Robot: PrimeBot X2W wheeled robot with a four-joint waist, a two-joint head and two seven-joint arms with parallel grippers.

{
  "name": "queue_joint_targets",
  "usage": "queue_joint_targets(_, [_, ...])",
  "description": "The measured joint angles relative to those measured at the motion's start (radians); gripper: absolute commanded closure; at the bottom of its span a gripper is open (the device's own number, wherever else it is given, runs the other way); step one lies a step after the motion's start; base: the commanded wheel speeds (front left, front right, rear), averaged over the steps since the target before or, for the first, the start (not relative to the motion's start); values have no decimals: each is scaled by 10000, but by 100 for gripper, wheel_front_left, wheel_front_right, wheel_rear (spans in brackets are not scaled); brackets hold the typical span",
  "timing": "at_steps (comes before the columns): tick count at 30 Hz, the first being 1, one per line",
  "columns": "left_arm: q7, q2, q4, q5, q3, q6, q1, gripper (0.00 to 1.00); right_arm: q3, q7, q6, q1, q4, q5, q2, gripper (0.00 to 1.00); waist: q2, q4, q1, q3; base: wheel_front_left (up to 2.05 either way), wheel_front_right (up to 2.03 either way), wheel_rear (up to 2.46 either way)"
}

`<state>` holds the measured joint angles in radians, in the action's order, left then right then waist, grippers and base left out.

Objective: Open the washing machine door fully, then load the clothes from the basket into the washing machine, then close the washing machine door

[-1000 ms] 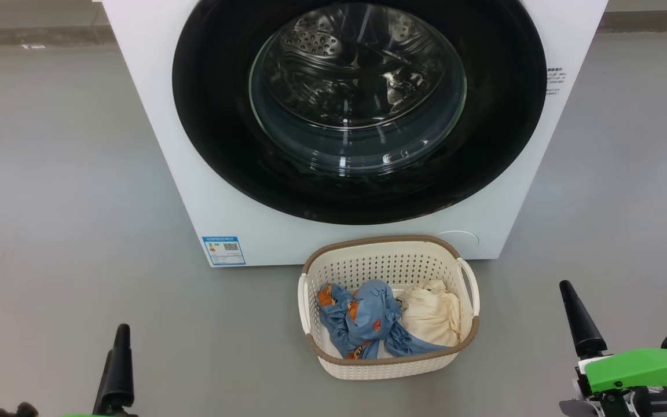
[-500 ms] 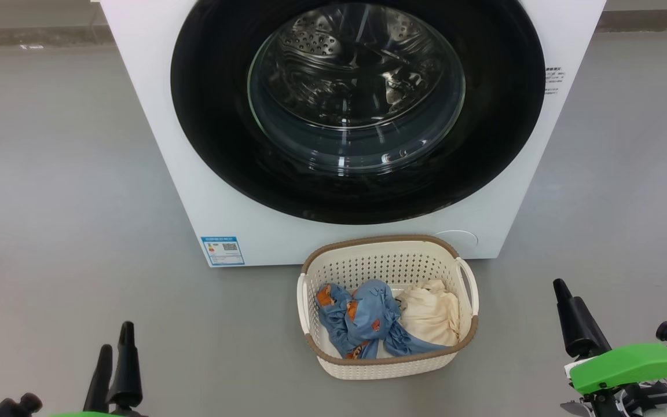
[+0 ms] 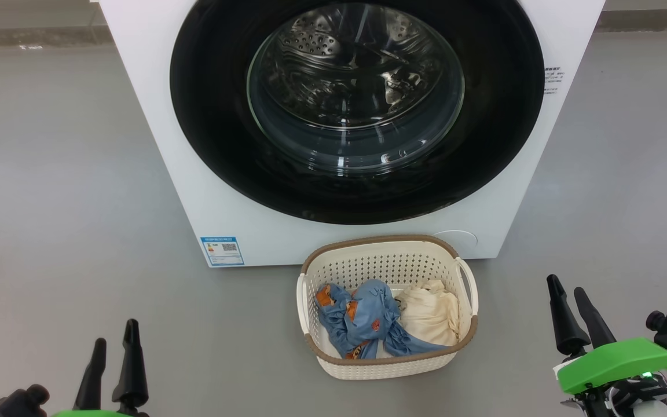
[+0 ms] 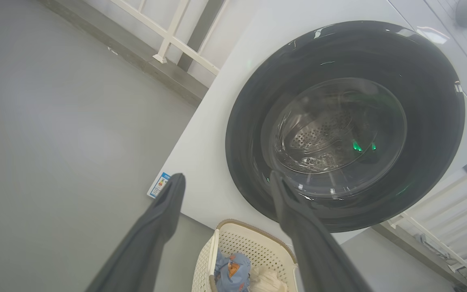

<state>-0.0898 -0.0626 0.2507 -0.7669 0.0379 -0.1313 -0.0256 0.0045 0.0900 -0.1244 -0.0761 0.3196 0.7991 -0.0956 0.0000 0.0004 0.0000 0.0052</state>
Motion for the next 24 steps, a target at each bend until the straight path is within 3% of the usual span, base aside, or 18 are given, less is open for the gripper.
queue_joint_targets(24, [-708, -125, 8, 2765, -17, 0, -157, 0, 326, 704, -2, -35, 123, -2871, -128, 0, 0, -25, 1, 78, 0, 0, 0])
